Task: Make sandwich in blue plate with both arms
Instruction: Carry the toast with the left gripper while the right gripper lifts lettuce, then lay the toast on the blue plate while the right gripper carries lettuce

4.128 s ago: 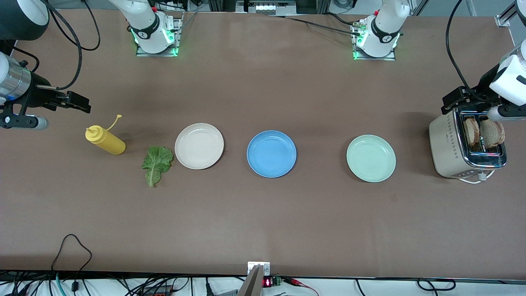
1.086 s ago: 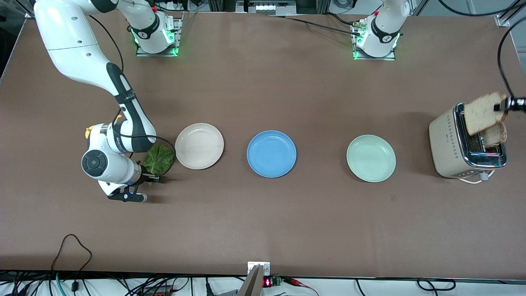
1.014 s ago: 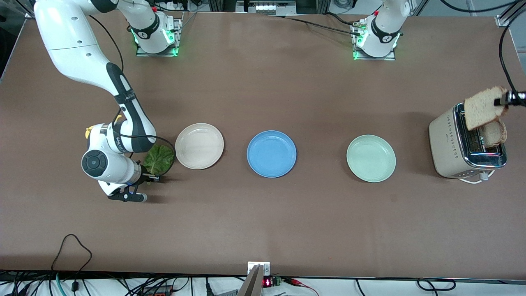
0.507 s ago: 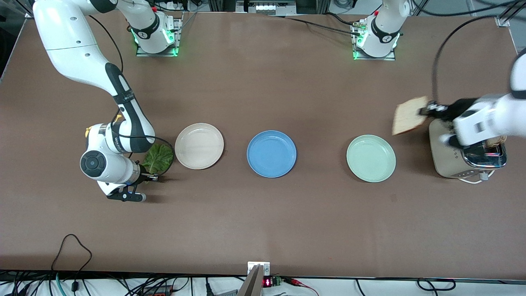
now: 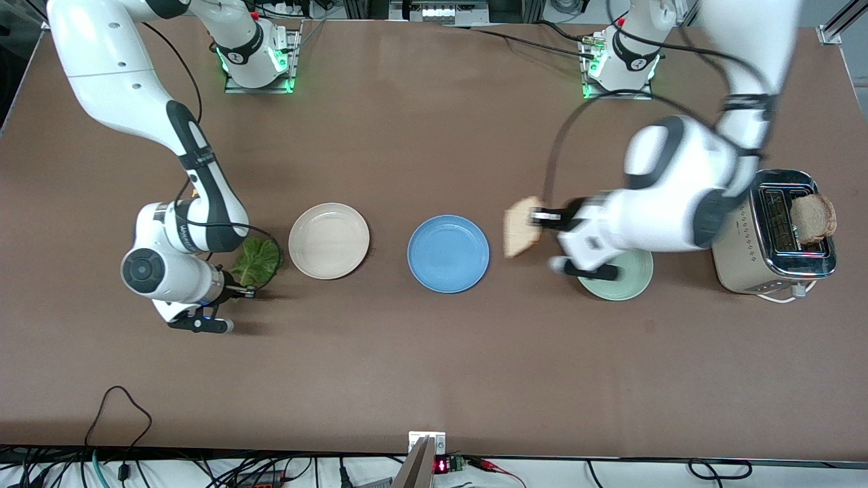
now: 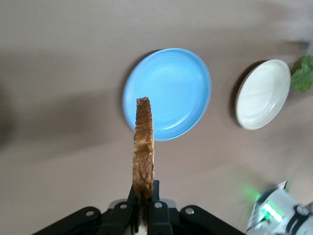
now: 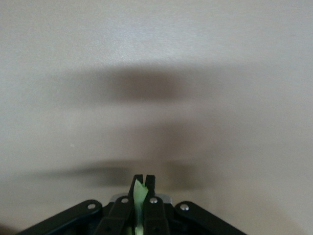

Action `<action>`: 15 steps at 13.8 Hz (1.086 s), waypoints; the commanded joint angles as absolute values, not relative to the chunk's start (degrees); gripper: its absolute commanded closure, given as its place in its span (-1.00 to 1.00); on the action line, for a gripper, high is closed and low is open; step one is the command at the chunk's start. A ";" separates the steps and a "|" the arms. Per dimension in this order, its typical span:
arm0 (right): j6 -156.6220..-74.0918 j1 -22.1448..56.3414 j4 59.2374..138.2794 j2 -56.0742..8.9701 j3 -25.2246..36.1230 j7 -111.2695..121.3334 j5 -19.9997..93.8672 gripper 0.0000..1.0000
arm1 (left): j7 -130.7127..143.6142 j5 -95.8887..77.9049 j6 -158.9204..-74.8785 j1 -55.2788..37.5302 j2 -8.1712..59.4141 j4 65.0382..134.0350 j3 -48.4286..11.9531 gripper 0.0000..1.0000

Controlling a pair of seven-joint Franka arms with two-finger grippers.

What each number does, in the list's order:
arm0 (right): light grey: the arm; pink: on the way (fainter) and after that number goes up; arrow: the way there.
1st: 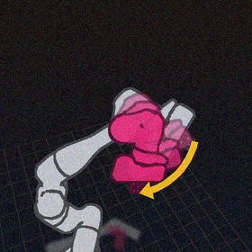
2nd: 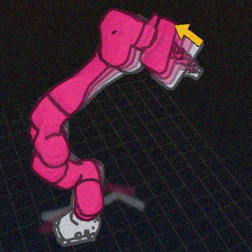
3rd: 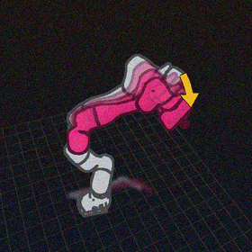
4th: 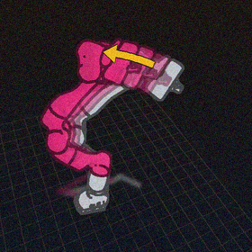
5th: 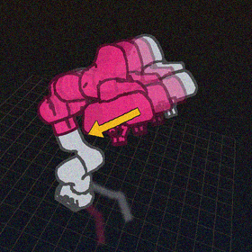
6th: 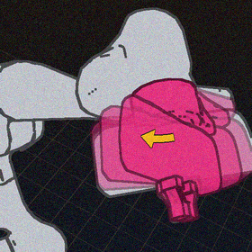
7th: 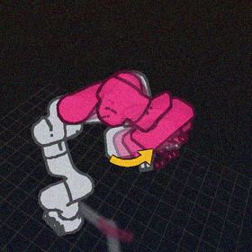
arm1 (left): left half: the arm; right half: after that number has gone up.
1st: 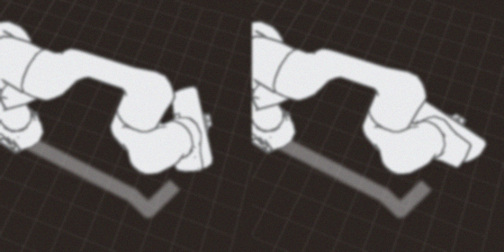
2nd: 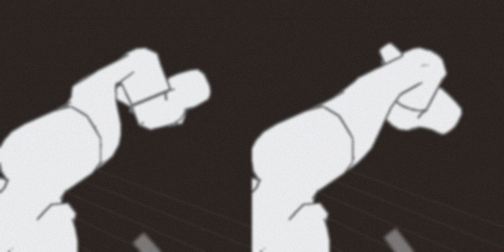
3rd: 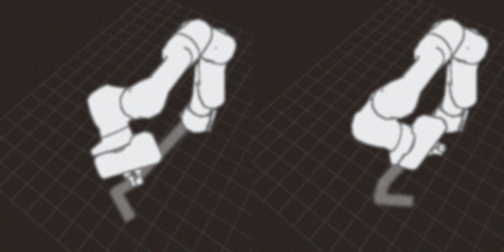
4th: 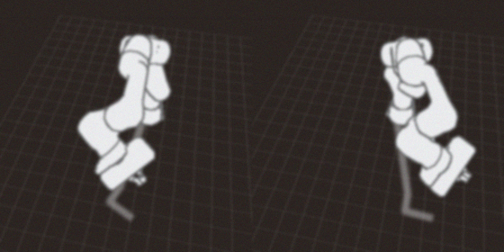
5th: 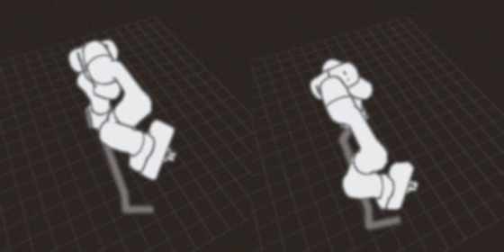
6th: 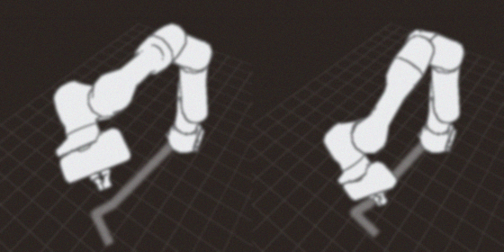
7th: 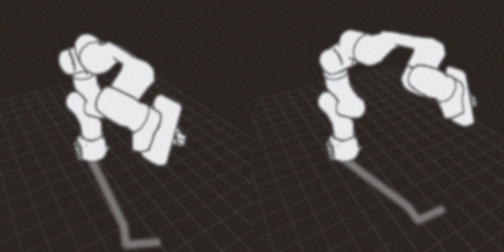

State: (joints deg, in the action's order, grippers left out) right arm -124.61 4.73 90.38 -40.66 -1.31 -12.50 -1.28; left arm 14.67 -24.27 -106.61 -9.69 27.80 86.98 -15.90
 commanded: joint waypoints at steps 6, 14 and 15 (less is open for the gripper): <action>-103.99 4.92 90.79 -27.52 -2.11 -18.17 1.04 1.00 | 16.44 -31.46 -130.05 -17.49 35.50 89.82 -15.21 0.99; -103.44 10.10 90.79 -26.72 -2.20 -37.68 17.49 1.00 | 16.61 -35.67 -135.18 -20.13 38.06 91.40 -15.64 0.99; -103.97 10.63 90.79 -26.81 -2.20 -39.27 17.49 1.00 | 16.52 -36.47 -135.09 -20.04 37.80 92.10 -15.99 0.99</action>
State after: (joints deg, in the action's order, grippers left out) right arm -102.80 9.67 89.96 -27.29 -2.29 -35.27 16.03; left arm 16.61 -33.69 -134.41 -19.64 38.94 90.35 -15.86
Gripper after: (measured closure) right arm 0.960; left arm 0.912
